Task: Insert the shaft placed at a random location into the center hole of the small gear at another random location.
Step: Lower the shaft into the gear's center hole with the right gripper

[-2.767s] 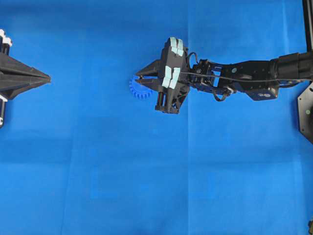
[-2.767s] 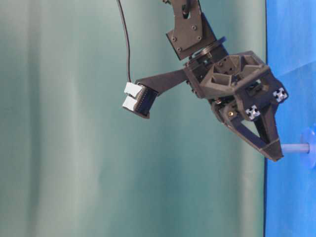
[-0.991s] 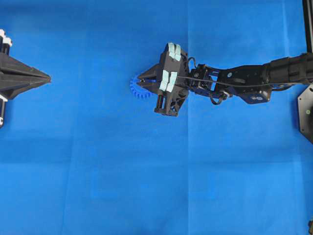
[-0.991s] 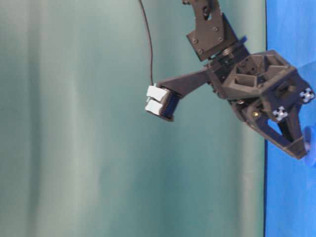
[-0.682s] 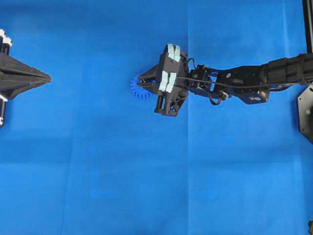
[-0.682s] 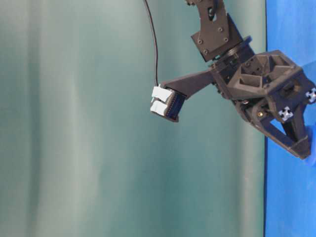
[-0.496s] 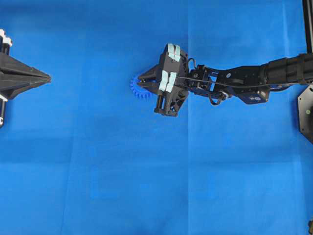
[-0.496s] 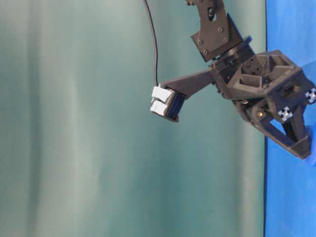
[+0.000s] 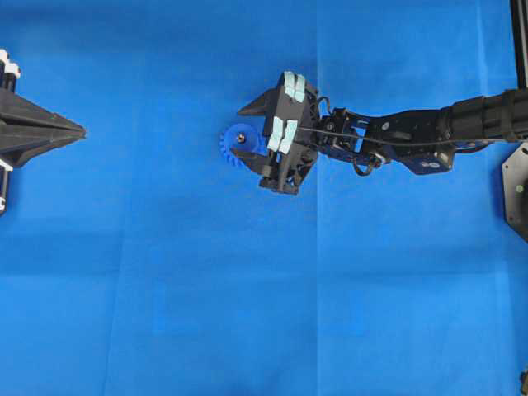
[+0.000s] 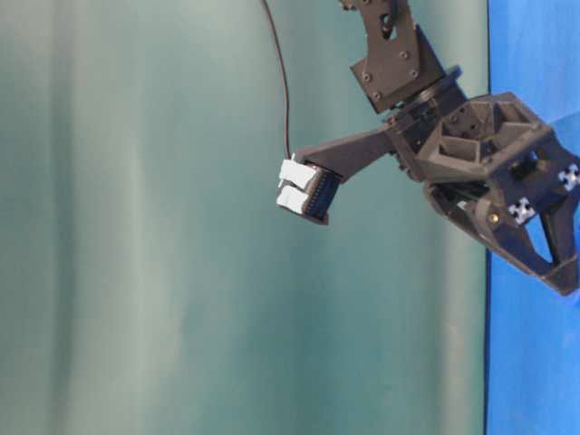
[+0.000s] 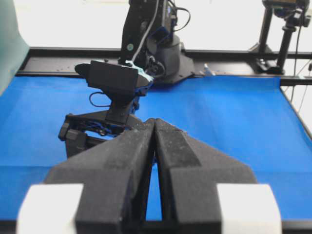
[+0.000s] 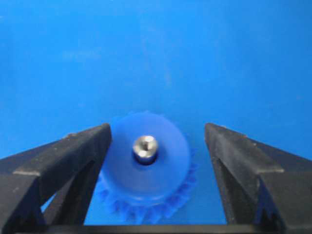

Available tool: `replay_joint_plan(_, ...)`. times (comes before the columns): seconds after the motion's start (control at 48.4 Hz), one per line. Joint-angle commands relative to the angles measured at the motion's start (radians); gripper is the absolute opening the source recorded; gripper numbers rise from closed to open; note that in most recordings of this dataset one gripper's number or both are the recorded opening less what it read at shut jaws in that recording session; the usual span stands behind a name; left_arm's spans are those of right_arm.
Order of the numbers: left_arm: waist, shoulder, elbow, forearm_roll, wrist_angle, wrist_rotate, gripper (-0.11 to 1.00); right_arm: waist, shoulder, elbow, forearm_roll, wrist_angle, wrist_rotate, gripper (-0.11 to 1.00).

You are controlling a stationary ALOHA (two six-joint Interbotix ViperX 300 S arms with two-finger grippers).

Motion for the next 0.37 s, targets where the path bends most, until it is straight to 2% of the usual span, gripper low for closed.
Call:
replay_joint_plan(0.0, 0.002, 0.003, -0.011, 0.0, -0.005, -0.002, 0.0, 0.005, -0.061, -0.006, 0.0, -0.003, -0.003, 0.72)
replay_joint_plan(0.351, 0.002, 0.003, -0.009, 0.0, -0.006, -0.002, 0.0, 0.003, -0.184, -0.006, -0.008, 0.049, -0.006, 0.71)
